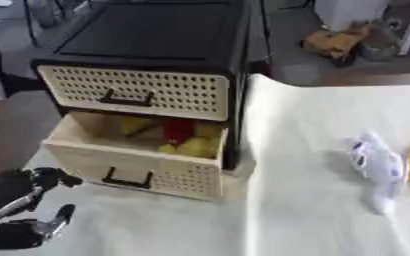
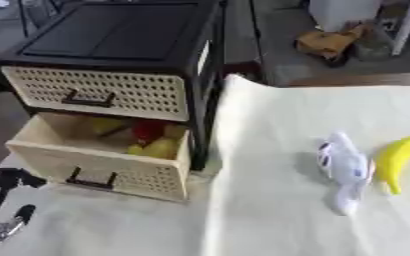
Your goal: Pick up objects from table and place into drawer.
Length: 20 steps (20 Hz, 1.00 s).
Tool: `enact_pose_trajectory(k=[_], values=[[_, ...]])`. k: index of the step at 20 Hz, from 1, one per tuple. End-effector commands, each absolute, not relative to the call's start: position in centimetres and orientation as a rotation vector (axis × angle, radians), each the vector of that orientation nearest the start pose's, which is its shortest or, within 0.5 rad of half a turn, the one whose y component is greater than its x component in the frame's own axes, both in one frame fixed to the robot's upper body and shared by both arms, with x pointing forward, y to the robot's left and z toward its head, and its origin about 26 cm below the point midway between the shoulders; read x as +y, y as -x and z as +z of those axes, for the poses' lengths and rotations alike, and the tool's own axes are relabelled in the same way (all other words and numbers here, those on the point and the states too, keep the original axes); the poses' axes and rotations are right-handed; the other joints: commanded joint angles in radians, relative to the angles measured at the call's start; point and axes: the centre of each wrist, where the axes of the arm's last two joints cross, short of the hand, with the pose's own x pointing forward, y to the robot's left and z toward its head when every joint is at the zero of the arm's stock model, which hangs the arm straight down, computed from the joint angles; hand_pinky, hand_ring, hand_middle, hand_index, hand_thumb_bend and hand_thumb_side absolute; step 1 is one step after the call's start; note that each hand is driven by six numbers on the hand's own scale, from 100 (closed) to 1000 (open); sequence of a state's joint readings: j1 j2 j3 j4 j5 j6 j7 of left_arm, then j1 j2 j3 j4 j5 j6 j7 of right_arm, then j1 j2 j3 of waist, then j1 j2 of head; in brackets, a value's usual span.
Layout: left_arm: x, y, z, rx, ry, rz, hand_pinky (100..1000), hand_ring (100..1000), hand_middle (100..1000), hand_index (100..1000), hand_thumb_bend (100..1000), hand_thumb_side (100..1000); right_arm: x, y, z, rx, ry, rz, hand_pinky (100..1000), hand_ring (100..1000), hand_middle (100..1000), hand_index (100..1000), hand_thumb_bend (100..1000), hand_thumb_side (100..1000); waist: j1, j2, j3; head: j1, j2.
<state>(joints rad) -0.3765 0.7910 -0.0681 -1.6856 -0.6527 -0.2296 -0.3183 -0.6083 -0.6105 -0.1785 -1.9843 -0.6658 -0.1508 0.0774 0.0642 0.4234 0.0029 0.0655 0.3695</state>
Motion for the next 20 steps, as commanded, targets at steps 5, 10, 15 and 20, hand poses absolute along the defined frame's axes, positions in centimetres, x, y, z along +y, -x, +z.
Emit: enact_pose_trajectory(k=[5, 10, 15, 20], values=[[37.0, -34.6, 23.1, -1.671, -1.012, -1.488, 229, 345, 772, 960, 100, 831, -30.6, -29.1, 34.9, 3.425, 0.473, -0.507, 758, 875, 587, 695, 388, 931, 0.004, -0.003, -0.017, 0.015, -0.033], [37.4, -35.0, 23.5, -1.68, -1.015, -1.472, 233, 343, 811, 995, 100, 847, -30.5, -29.1, 35.0, 3.42, 0.475, -0.521, 759, 876, 586, 695, 391, 928, 0.009, 0.006, -0.027, 0.021, -0.043], [37.3, -35.1, 23.8, -1.704, -1.018, -1.468, 238, 343, 844, 1000, 100, 849, -30.4, -29.1, 35.0, 3.42, 0.481, -0.533, 761, 876, 585, 693, 392, 920, 0.013, 0.014, -0.033, 0.023, -0.052], [37.1, -35.2, 24.4, -1.775, -1.001, -1.455, 250, 344, 895, 1000, 100, 816, -30.3, -29.1, 35.1, 3.414, 0.495, -0.551, 762, 877, 584, 692, 400, 919, 0.016, 0.023, -0.046, 0.03, -0.066]])
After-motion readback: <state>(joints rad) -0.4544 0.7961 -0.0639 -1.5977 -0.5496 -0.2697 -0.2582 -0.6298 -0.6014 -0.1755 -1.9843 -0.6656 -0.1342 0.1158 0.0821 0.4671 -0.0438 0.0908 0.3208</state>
